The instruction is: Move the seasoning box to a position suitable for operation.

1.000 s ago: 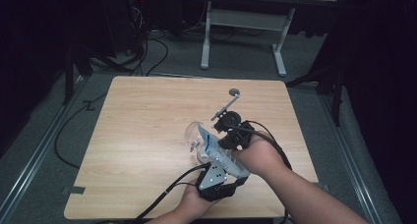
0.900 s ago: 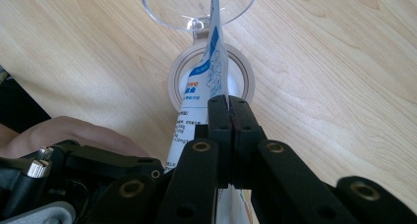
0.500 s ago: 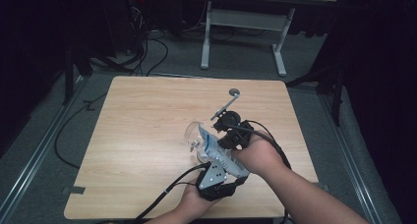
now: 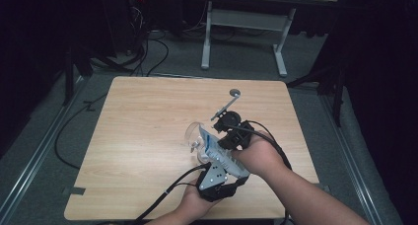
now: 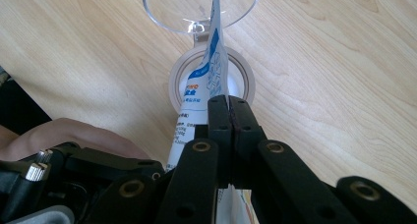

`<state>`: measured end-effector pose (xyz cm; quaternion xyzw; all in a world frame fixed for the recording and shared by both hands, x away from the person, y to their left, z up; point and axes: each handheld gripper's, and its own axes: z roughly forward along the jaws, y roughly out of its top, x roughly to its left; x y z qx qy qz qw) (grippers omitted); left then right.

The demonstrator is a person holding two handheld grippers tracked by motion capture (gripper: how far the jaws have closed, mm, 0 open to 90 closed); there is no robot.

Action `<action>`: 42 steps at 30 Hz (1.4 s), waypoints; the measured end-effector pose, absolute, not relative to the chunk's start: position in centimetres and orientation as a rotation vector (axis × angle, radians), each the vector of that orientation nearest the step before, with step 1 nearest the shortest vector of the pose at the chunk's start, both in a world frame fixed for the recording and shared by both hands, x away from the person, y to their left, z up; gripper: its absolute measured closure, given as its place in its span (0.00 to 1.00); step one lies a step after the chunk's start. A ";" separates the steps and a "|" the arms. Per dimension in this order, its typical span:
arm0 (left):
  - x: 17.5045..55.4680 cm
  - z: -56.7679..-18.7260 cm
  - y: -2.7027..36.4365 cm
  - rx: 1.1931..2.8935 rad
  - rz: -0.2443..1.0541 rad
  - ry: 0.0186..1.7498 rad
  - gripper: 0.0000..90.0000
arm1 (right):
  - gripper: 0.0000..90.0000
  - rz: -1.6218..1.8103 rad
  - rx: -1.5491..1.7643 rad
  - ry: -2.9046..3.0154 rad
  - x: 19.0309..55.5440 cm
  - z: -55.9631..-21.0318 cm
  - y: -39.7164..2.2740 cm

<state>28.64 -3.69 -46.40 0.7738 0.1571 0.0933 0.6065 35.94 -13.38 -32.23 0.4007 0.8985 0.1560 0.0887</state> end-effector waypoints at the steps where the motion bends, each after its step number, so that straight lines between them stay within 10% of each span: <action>1: 28.6 -46.4 -3.7 1.788 0.215 0.363 0.70 | 1.00 0.461 1.191 2.673 35.9 -32.2 -13.4; 42: 28.6 -46.1 -3.7 1.778 0.220 0.373 0.68 | 1.00 0.460 1.183 2.673 36.1 -32.2 -13.1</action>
